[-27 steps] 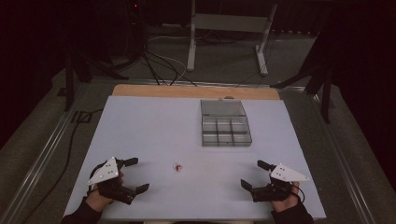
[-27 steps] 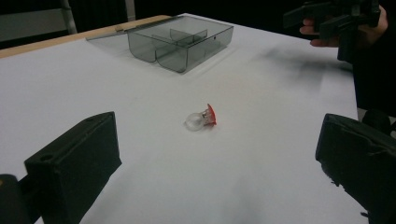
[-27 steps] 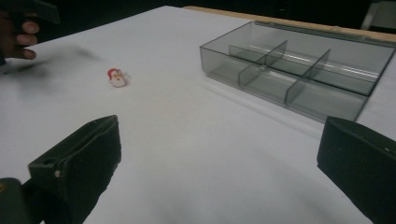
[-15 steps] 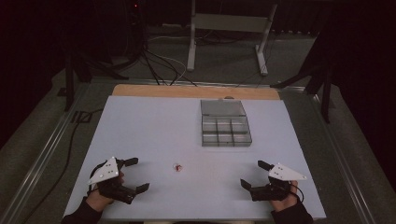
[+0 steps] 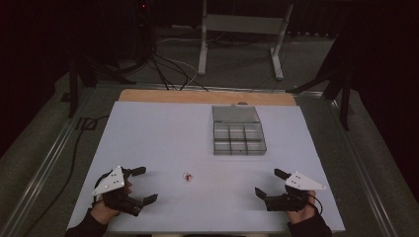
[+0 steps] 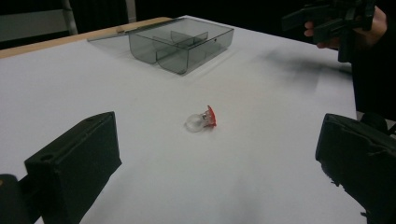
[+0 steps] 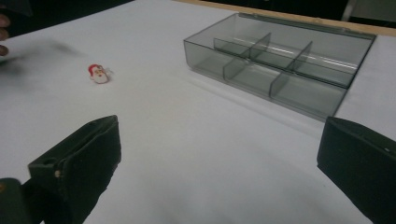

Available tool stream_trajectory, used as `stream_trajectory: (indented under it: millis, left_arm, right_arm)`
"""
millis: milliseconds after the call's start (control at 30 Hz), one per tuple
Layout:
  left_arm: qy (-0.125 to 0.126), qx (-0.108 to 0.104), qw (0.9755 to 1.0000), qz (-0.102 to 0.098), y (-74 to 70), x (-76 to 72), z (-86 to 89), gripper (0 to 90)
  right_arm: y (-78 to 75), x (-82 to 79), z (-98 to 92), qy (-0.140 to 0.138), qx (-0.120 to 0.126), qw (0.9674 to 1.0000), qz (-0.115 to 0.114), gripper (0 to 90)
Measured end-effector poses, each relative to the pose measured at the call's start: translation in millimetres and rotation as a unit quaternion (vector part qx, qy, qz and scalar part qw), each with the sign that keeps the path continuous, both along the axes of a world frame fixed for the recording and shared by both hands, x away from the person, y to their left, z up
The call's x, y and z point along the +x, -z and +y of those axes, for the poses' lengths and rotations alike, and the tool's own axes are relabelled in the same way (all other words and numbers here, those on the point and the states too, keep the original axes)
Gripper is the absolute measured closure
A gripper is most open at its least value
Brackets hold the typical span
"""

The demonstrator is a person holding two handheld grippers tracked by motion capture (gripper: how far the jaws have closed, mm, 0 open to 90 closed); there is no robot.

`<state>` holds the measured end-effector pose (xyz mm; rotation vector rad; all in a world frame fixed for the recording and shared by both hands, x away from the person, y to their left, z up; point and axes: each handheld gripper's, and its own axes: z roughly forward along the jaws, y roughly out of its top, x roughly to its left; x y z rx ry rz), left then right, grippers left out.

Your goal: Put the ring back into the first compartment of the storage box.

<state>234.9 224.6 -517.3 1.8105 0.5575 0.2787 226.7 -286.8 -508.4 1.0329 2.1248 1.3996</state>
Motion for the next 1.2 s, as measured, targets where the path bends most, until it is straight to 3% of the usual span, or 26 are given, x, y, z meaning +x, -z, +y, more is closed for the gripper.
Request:
stream_trajectory:
  millis: [233, 733, 1200]
  left_arm:
    - [-0.001, 0.001, 1.0, 0.002, 0.3, 0.2, -0.9, 0.4]
    - [-0.001, 0.0, 1.0, 0.002, 0.1, 0.6, -0.9, 0.4]
    - [0.0, -0.001, 1.0, 0.004, 0.1, 0.5, -0.7, 0.4]
  right_arm:
    - [-5.9, 2.0, 7.1, -0.005, 0.015, 0.9998, 0.015, 0.0]
    - [-31.8, 15.2, 22.6, -0.024, 0.03, 0.9991, -0.019, 0.0]
    - [-43.1, 27.4, 48.8, -0.063, 0.038, 0.9969, -0.028, 0.0]
